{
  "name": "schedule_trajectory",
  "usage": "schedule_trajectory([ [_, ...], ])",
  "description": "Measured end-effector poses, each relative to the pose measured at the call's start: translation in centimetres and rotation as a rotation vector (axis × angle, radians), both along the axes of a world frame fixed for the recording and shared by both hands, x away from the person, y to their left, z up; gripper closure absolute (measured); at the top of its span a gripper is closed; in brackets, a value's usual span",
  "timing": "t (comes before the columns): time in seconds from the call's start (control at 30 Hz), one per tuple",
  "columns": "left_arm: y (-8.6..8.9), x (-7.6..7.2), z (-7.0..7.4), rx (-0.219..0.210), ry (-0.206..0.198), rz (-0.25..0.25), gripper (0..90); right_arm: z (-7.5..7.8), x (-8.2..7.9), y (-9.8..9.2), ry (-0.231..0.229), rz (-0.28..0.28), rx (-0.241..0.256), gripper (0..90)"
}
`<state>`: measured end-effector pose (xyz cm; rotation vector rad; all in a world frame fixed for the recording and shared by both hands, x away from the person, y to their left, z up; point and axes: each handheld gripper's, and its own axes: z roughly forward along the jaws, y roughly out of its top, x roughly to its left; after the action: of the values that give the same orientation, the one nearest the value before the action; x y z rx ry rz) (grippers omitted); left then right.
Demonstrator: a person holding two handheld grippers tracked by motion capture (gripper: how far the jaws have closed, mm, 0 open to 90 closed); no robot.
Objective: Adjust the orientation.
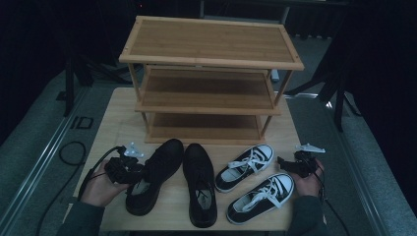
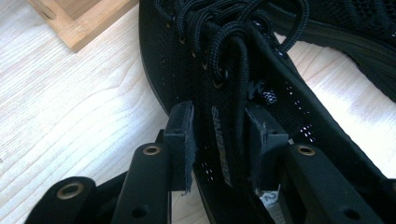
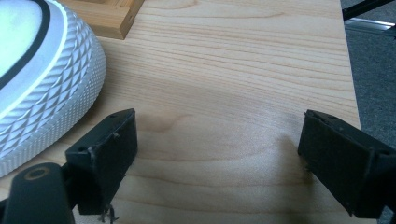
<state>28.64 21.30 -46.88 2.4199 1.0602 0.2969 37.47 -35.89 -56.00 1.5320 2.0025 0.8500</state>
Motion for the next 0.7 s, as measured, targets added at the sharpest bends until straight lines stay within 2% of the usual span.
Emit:
schedule_trajectory([
  [0.13,-0.3,0.5,-0.2,0.005,0.019,0.003,66.8,0.0,0.0,0.0,0.0,0.0,0.0,11.8],
  [0.27,-0.7,1.0,-0.7,0.032,0.034,0.012,69.3,0.0,0.0,0.0,0.0,0.0,0.0,11.8],
  [0.47,-1.2,1.2,-0.9,0.056,0.028,0.03,78.6,0.0,0.0,0.0,0.0,0.0,0.0,11.8],
  [0.7,-1.0,1.1,-1.0,0.049,0.015,0.06,84.9,0.0,0.0,0.0,0.0,0.0,0.001,11.8],
])
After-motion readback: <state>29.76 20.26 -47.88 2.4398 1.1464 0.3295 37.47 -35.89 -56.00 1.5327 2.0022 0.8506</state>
